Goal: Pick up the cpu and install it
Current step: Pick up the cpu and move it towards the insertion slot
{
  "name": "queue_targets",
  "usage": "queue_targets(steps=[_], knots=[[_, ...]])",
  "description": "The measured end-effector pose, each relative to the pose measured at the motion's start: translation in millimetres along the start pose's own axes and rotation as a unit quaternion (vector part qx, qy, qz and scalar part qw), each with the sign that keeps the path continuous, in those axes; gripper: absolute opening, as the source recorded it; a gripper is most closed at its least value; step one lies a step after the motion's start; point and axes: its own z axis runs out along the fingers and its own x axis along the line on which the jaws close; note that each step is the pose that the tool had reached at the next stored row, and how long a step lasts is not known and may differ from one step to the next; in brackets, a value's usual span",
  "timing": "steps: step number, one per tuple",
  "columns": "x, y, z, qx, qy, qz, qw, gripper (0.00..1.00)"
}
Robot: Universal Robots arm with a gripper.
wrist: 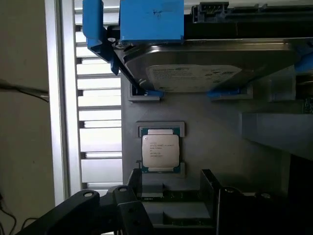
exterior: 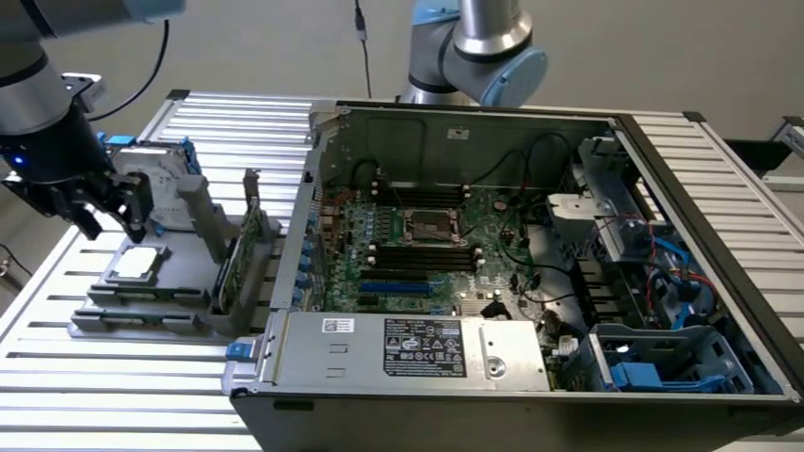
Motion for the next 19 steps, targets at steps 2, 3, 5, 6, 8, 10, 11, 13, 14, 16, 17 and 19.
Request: queue_targets(steps=[2, 3, 5, 6, 8, 10, 11, 13, 14, 16, 17, 19], knots=[[-0.1, -0.1, 3.6, 0.0, 0.0, -0.001, 1.0, 0.6], [-0.2, -0.3, 5.5, 0.0, 0.0, -0.001, 1.0, 0.6], [-0.3, -0.4, 9.2, 0.0, 0.0, -0.002, 1.0, 0.6], [-0.3, -0.5, 11.0, 0.0, 0.0, -0.002, 1.0, 0.6], [-0.4, -0.7, 14.5, 0.0001, 0.0001, -0.002, 1.0, 0.6], [-0.5, -0.1, 18.2, 0.0, 0.0, -0.002, 1.0, 0.6], [-0.5, 0.3, 20.0, 0.0, 0.0001, -0.002, 1.0, 0.6], [-0.5, 1.5, 23.7, 0.0, 0.0001, -0.002, 1.0, 0.6], [-0.5, 2.3, 25.5, 0.0001, 0.0001, -0.002, 1.0, 0.6], [-0.4, 3.8, 29.3, 0.0, 0.0, -0.002, 1.0, 0.6], [-0.1, 4.5, 31.1, 0.0, 0.0001, -0.002, 1.0, 0.6], [0.5, 5.6, 34.9, 0.0, 0.0001, -0.003, 1.0, 0.6]])
